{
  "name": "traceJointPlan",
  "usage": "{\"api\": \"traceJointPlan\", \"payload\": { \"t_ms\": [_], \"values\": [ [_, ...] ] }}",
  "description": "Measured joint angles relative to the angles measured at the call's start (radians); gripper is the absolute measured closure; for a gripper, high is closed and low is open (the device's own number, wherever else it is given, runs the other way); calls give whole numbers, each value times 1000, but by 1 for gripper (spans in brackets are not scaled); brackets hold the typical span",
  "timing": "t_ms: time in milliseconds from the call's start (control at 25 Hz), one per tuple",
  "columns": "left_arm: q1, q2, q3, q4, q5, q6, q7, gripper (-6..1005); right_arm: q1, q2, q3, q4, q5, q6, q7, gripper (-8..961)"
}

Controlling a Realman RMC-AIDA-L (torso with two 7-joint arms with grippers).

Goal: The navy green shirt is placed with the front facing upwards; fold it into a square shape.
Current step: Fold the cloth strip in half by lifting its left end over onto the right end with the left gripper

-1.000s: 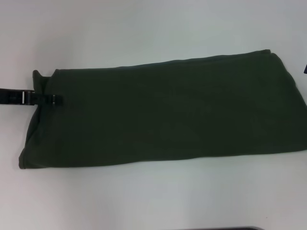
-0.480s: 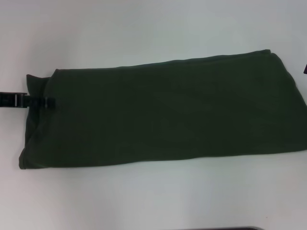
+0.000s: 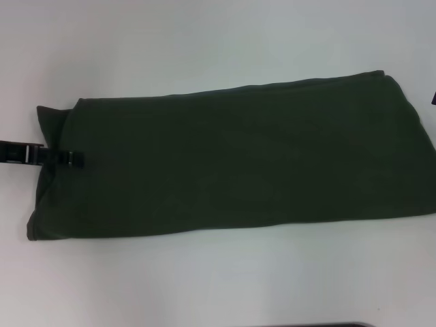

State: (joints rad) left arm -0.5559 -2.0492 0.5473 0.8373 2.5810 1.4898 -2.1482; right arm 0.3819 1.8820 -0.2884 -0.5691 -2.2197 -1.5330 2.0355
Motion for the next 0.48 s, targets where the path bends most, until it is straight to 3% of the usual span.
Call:
{"api": "traceJointPlan", "payload": {
  "t_ms": [480],
  "values": [
    [-16, -4, 28, -7, -8, -3, 2, 125, -1, 0, 0, 0, 0, 2, 0, 208]
  ]
}}
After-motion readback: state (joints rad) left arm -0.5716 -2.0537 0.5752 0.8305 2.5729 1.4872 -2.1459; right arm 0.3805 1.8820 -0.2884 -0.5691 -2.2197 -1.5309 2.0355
